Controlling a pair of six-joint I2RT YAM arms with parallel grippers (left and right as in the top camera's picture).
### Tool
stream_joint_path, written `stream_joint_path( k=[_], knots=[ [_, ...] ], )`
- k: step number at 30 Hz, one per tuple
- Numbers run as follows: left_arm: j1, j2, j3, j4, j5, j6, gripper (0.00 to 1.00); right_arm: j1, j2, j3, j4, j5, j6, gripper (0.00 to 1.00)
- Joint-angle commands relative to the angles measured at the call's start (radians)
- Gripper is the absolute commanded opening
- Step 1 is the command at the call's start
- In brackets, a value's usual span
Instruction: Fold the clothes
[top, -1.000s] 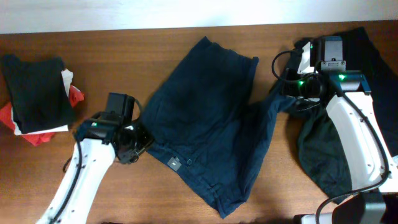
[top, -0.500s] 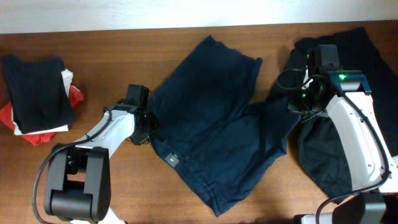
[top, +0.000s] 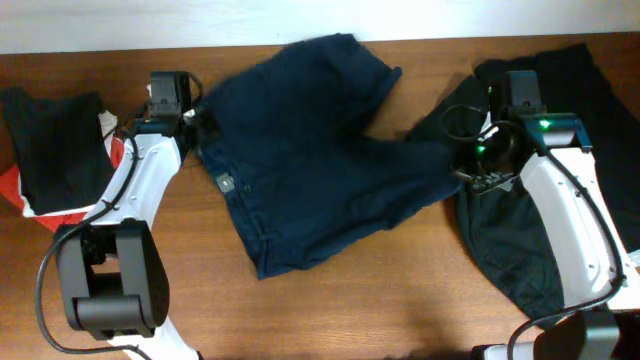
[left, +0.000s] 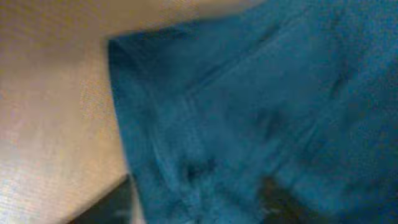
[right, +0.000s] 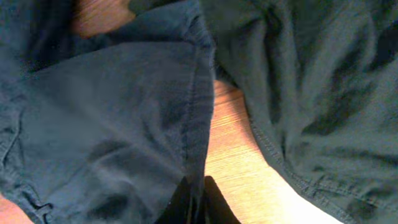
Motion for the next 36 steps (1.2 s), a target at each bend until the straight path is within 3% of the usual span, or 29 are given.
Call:
stream_joint_path(
  k=[1,6,10,14,16,18,24,27,29,33,36],
  knots=[
    [-0.004,0.000,0.006,-0.238,0.025,0.027,0.96,0.029,-0.005,0.001,-0.002,0.009,0.012,0.04],
    [-0.032,0.000,0.004,-0.710,0.232,-0.033,0.99,0.028,-0.005,0.001,-0.006,0.042,0.008,0.09],
    [-0.162,-0.103,-0.064,-0.753,0.193,-0.164,0.99,0.028,-0.005,-0.002,-0.029,0.068,0.008,0.09],
    [-0.257,-0.370,-0.275,-0.632,0.171,-0.350,0.99,0.028,-0.005,-0.002,-0.042,0.094,0.000,0.09],
    [-0.271,-0.517,-0.445,-0.547,0.174,-0.556,0.99,0.028,-0.005,-0.002,-0.042,0.094,0.001,0.09],
    [-0.289,-0.602,-0.580,-0.450,0.198,-0.656,0.99,0.028,-0.005,-0.002,-0.042,0.094,0.000,0.09],
    [-0.378,-0.639,-0.819,-0.126,0.249,-0.790,0.98,0.028,-0.005,-0.002,-0.042,0.093,0.001,0.09],
    [-0.385,-0.633,-0.875,-0.057,0.229,-0.888,0.96,0.028,-0.005,-0.002,-0.042,0.093,0.001,0.09],
    [-0.385,-0.632,-0.906,-0.015,0.225,-0.888,0.94,0.028,-0.005,-0.002,-0.042,0.093,0.001,0.09],
    [-0.385,-0.632,-0.918,0.033,0.173,-0.889,0.73,0.028,-0.005,-0.002,-0.042,0.093,0.001,0.09],
    [-0.385,-0.632,-0.918,0.037,0.135,-0.896,0.42,0.028,-0.005,-0.002,-0.042,0.093,0.001,0.09]
  ],
)
